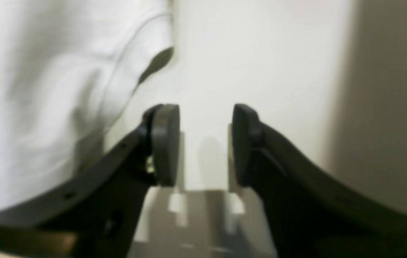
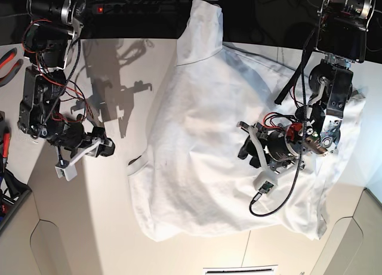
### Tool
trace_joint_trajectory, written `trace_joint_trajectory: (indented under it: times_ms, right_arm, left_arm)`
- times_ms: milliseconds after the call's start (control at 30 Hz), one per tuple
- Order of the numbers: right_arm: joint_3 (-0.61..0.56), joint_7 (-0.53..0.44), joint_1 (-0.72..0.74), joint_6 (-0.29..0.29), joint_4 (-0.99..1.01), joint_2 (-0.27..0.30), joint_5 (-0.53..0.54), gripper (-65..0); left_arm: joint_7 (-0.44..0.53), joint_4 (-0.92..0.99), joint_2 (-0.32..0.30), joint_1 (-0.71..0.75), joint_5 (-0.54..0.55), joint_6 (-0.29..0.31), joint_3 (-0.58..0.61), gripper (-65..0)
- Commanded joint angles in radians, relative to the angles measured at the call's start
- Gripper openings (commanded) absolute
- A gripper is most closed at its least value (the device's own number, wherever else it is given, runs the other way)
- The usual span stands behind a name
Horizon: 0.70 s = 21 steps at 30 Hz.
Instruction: Layout the t-shirt on the table in an organized manner, then fold the t-shirt properly
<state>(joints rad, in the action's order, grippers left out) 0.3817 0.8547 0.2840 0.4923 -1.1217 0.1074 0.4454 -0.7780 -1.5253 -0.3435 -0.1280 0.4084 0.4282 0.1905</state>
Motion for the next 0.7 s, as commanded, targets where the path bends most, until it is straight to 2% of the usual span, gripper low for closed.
trace_joint_trajectory:
  times_ms: [0, 167, 333, 433, 600, 667]
  right_arm:
    - [0.022, 0.006, 0.004, 0.027, -0.015, 0.007, 0.041, -40.6]
    - [0.058, 0.018, -0.069, 0.065, -0.015, 0.011, 0.121, -40.6]
    - [0.056, 0.018, -0.105, 0.074, -0.015, 0.011, 0.129, -40.6]
    - [0.056, 0.018, -0.105, 0.074, -0.015, 0.011, 0.147, -40.6]
    - [0.056, 0.018, -0.105, 0.082, -0.015, 0.011, 0.168, -40.6]
    - [0.056, 0.018, -0.105, 0.081, -0.015, 0.011, 0.168, -40.6]
  left_arm:
    - [0.029, -0.023, 0.019, -0.022, 0.031, 0.024, -0.004, -38.0]
    - [0.048, -0.023, 0.135, -0.022, 0.027, 0.029, 0.000, -28.8]
    - [0.048, -0.023, 0.230, -0.024, -0.033, 0.029, 0.040, -28.2]
    - [0.048, -0.023, 0.250, -0.021, -0.035, 0.027, 0.079, -28.2]
    - [0.055, -0.023, 0.249, -0.022, -0.044, -0.032, 0.196, -28.2]
    - [0.077, -0.023, 0.249, -0.021, -0.087, -0.063, 0.241, -28.2]
